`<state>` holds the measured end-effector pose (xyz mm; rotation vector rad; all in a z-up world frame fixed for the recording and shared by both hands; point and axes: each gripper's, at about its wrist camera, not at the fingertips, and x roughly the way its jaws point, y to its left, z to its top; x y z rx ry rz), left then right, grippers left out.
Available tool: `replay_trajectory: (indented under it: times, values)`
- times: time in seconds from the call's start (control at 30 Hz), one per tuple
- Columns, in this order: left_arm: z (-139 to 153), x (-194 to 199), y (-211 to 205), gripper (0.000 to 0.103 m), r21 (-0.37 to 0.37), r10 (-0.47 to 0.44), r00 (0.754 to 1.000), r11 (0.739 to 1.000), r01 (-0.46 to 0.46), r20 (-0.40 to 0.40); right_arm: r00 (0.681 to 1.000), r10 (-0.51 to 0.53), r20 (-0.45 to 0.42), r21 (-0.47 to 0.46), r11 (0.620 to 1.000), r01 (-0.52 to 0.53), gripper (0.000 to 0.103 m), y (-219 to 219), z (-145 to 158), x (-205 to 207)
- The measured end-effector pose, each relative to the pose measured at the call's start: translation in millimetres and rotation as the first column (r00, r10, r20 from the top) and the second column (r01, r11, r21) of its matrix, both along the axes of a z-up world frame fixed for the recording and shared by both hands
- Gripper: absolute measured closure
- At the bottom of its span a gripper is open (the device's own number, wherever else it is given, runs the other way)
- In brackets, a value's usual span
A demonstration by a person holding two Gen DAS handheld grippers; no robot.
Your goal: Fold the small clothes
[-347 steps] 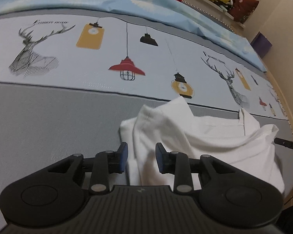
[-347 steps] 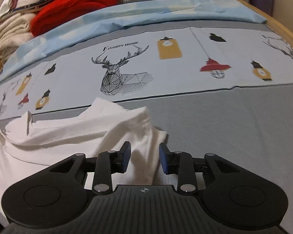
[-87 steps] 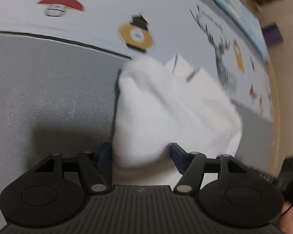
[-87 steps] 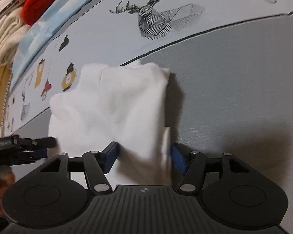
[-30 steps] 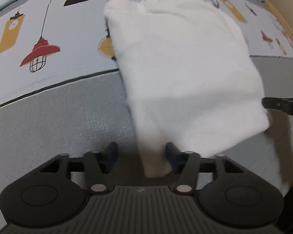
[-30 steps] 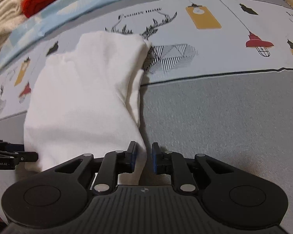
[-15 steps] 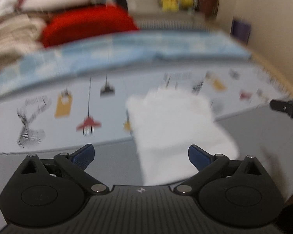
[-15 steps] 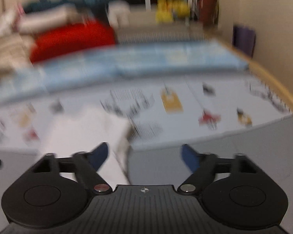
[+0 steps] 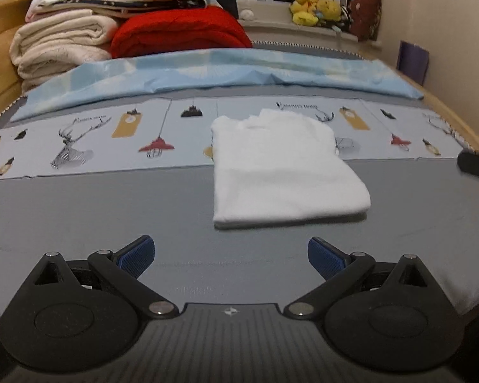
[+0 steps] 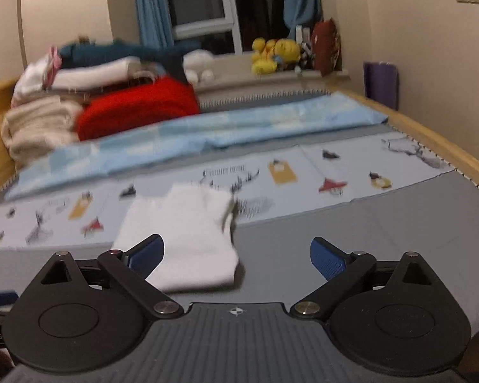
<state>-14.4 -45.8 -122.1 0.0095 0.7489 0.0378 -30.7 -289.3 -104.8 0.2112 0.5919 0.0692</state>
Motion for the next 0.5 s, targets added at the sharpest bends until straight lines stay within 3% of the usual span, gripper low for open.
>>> replay_trajectory:
  times: [0.27,0.5]
  values:
    - [7,-7,-1,0.001,0.021,0.010,0.997,1.000,-0.011,0.073,0.995,0.101,0.000,-0.128,0.987,-0.100,0.005,46,-6,-1]
    - [5,-11,3,0.001,-0.004,0.007,0.998,1.000,-0.007,0.069,0.989,0.146,-0.003,-0.169,0.975,-0.145,0.005,65,-5,-2]
